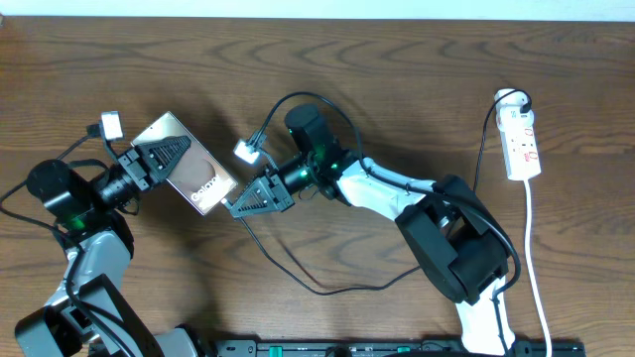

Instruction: Plug charger to phone and switch on socket

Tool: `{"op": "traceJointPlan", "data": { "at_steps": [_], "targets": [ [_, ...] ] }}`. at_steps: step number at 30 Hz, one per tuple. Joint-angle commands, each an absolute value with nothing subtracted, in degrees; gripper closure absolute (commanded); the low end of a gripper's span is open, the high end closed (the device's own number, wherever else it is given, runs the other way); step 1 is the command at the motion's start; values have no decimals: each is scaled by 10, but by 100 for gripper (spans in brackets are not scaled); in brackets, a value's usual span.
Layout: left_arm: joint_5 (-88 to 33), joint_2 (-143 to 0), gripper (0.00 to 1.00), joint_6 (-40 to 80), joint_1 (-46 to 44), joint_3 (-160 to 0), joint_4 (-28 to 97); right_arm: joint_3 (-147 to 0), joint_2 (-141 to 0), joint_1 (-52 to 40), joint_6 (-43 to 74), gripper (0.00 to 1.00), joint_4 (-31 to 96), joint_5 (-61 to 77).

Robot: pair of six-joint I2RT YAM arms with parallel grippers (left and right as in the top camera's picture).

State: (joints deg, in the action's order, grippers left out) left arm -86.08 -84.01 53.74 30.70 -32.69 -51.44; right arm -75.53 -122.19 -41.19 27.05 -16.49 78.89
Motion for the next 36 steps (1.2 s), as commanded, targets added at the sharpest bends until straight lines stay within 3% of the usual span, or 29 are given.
{"op": "traceJointPlan", "data": {
  "at_steps": [1, 36],
  "targets": [
    [-901, -840, 93, 531, 304, -319, -517, -761, -1221, -418, 278, 99, -169, 776],
    [-878, -840, 92, 538, 305, -340, -559, -761, -1221, -418, 265, 99, -147, 781]
  ]
}}
